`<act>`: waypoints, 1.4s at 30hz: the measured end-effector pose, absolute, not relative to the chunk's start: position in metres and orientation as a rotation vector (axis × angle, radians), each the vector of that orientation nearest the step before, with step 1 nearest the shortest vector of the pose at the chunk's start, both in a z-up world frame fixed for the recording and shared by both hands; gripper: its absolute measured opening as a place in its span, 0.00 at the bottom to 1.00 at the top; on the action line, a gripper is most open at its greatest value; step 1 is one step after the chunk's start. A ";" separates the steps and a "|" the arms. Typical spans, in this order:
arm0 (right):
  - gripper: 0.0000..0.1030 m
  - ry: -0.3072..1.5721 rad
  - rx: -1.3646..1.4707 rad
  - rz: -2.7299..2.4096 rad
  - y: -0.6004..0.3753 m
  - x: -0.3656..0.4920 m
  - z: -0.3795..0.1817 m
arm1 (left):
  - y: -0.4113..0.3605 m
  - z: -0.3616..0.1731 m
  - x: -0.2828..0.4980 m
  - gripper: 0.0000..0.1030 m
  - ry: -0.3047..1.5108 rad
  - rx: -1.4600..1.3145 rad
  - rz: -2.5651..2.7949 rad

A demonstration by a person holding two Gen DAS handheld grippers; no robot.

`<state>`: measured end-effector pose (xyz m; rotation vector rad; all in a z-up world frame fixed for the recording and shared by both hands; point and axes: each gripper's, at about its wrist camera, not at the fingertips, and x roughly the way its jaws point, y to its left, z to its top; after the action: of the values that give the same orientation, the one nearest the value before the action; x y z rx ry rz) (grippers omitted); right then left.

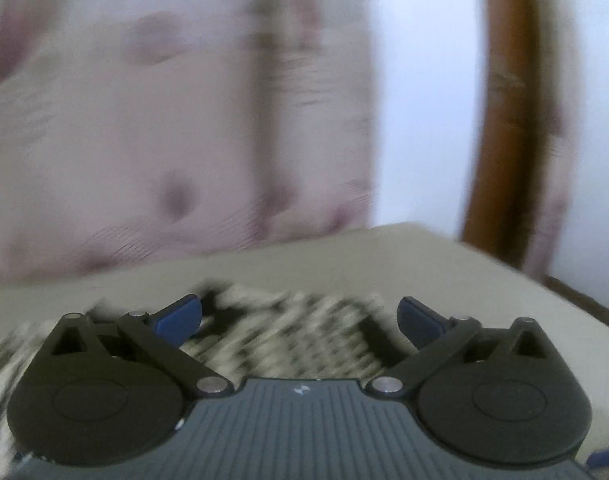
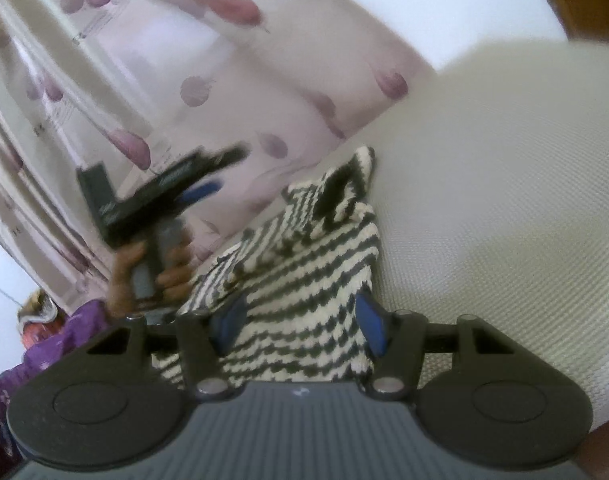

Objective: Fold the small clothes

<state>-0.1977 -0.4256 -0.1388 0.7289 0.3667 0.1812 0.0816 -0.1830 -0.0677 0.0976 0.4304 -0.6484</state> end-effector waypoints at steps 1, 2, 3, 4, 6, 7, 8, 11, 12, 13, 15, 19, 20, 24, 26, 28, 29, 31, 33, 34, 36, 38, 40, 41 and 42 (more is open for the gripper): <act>0.59 0.372 0.704 0.171 -0.424 -0.200 -0.137 | -0.159 -0.071 0.075 0.93 0.456 0.061 -0.621; 0.59 0.382 0.680 0.156 -0.423 -0.203 -0.136 | -0.134 -0.073 0.069 0.93 0.471 0.027 -0.601; 0.59 0.390 0.665 0.145 -0.422 -0.206 -0.136 | -0.108 -0.076 0.058 0.93 0.490 0.011 -0.573; 0.59 0.398 0.656 0.138 -0.422 -0.209 -0.137 | -0.088 -0.076 0.047 0.93 0.511 0.016 -0.545; 0.59 0.429 0.657 0.117 -0.424 -0.216 -0.141 | -0.043 -0.082 0.021 0.93 0.545 0.013 -0.482; 0.59 0.441 0.657 0.103 -0.424 -0.219 -0.143 | -0.024 -0.084 0.012 0.93 0.561 -0.003 -0.462; 0.59 0.454 0.656 0.097 -0.424 -0.223 -0.146 | -0.002 -0.088 0.001 0.93 0.587 -0.025 -0.443; 0.58 0.507 0.644 0.074 -0.418 -0.229 -0.153 | 0.049 -0.097 -0.020 0.93 0.649 -0.089 -0.381; 0.58 0.513 0.644 0.074 -0.416 -0.230 -0.155 | 0.063 -0.094 -0.027 0.94 0.655 -0.104 -0.362; 0.58 0.512 0.643 0.081 -0.413 -0.232 -0.156 | 0.076 -0.096 -0.034 0.95 0.665 -0.118 -0.342; 0.58 0.513 0.637 0.084 -0.407 -0.231 -0.155 | 0.095 -0.103 -0.040 0.95 0.696 -0.158 -0.339; 0.58 0.523 0.609 0.088 -0.395 -0.223 -0.155 | 0.116 -0.114 -0.053 0.93 0.748 -0.206 -0.372; 0.58 0.524 0.609 0.101 -0.392 -0.219 -0.156 | 0.116 -0.118 -0.053 0.88 0.766 -0.221 -0.394; 0.39 0.552 0.547 0.112 -0.379 -0.206 -0.156 | 0.106 -0.135 -0.050 0.68 0.780 -0.248 -0.424; 0.25 0.566 0.545 0.102 -0.379 -0.201 -0.156 | 0.107 -0.137 -0.048 0.35 0.784 -0.274 -0.437; 0.12 0.581 0.586 0.111 -0.386 -0.199 -0.158 | 0.109 -0.143 -0.040 0.14 0.816 -0.341 -0.439; 0.12 0.585 0.616 0.117 -0.390 -0.199 -0.160 | 0.113 -0.145 -0.037 0.12 0.826 -0.372 -0.445; 0.11 0.582 0.679 0.138 -0.397 -0.200 -0.164 | 0.118 -0.146 -0.035 0.12 0.836 -0.402 -0.461; 0.11 0.579 0.729 0.150 -0.402 -0.202 -0.166 | 0.118 -0.145 -0.035 0.16 0.834 -0.379 -0.486; 0.11 0.589 0.741 0.165 -0.403 -0.201 -0.168 | 0.118 -0.143 -0.035 0.25 0.828 -0.360 -0.486; 0.12 0.594 0.748 0.160 -0.403 -0.200 -0.167 | 0.120 -0.142 -0.034 0.45 0.828 -0.372 -0.526; 0.14 0.602 0.764 0.152 -0.404 -0.198 -0.167 | 0.123 -0.141 -0.034 0.72 0.825 -0.401 -0.560; 0.17 0.605 0.768 0.153 -0.404 -0.198 -0.166 | 0.122 -0.141 -0.035 0.80 0.833 -0.404 -0.588; 0.18 0.605 0.760 0.152 -0.402 -0.198 -0.165 | 0.119 -0.141 -0.037 0.83 0.831 -0.394 -0.598; 0.18 0.604 0.750 0.150 -0.400 -0.197 -0.165 | 0.116 -0.141 -0.038 0.84 0.826 -0.384 -0.604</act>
<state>-0.1970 -0.4002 -0.1648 0.7497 0.6044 0.1503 -0.0378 0.1163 -0.1414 -0.3839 0.8259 -0.6038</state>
